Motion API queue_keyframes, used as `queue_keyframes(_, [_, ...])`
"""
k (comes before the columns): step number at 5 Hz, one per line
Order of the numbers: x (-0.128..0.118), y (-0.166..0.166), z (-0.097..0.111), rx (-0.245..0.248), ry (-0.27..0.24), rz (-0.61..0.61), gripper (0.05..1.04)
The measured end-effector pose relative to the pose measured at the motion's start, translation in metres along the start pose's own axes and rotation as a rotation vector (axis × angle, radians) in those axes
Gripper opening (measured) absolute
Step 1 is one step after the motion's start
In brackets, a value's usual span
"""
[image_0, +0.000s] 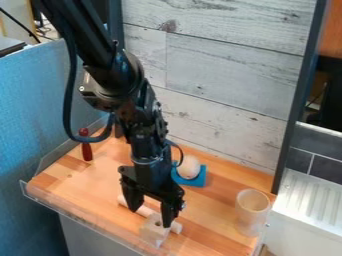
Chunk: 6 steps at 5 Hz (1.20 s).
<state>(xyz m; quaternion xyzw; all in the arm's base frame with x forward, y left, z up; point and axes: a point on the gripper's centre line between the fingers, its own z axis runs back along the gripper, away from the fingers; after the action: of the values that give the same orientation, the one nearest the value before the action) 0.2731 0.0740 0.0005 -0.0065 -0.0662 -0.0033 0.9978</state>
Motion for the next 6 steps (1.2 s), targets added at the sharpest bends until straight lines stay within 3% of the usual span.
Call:
queue_keyframes(5, [0.001, -0.009, -0.011, 0.008, 0.003, -0.011, 1.000])
queue_keyframes(6, [-0.002, -0.012, -0.018, 0.007, 0.026, -0.013, 1.000])
